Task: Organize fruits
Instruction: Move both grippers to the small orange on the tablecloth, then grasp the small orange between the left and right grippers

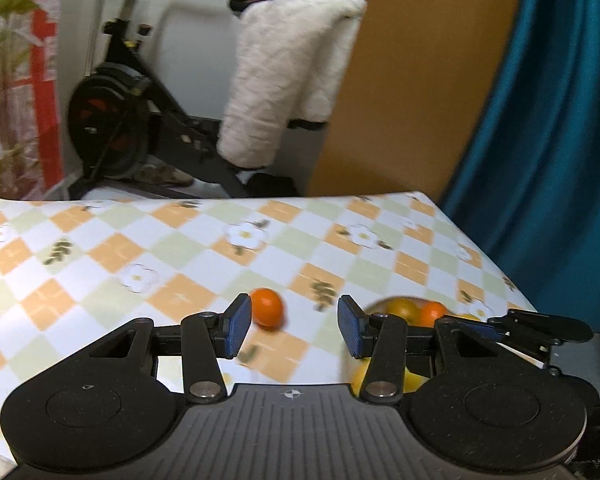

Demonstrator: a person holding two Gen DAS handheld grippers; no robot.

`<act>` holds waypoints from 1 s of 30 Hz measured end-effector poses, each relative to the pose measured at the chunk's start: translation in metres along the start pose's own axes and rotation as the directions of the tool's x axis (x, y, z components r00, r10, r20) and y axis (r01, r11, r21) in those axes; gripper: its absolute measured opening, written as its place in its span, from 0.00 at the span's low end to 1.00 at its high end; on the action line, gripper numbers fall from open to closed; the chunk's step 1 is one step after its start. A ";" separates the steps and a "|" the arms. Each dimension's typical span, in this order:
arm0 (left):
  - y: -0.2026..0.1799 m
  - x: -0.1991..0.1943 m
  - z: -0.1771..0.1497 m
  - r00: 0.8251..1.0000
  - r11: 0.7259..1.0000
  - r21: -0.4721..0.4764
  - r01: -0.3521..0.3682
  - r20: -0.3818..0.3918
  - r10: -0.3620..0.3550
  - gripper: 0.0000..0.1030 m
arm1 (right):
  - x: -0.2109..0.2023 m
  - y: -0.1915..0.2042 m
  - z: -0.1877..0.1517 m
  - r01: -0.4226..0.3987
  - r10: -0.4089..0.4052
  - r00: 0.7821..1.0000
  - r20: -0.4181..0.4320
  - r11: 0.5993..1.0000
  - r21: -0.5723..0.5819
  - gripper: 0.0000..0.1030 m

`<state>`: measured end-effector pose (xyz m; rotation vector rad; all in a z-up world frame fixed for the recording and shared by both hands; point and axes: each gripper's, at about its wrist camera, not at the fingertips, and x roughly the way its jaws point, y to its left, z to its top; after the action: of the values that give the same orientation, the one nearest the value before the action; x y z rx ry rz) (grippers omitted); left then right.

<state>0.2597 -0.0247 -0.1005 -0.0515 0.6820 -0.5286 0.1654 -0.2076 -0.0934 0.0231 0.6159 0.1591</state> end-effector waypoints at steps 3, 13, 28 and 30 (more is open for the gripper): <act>0.013 0.000 0.003 1.000 1.000 -0.024 -0.012 0.010 0.012 0.49 | 0.010 0.008 0.009 -0.012 0.012 1.000 0.002 1.000 -0.026 0.45; 0.035 0.027 0.002 1.000 0.994 -0.105 0.020 -0.001 -0.021 0.49 | 0.056 0.035 0.033 -0.036 0.032 0.999 -0.033 0.990 -0.135 0.44; 0.059 0.090 0.005 0.986 0.975 -0.188 0.116 -0.096 -0.135 0.48 | 0.132 0.052 0.052 -0.060 0.022 0.984 -0.175 0.975 -0.212 0.36; 0.060 0.097 0.003 0.982 0.973 -0.192 0.126 -0.113 -0.149 0.48 | 0.138 0.052 0.052 -0.062 0.021 0.981 -0.192 0.975 -0.212 0.36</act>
<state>0.3513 -0.0198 -0.1684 -0.2422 0.8546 -0.6043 0.2991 -0.1338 -0.1262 -0.1925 0.7850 0.2707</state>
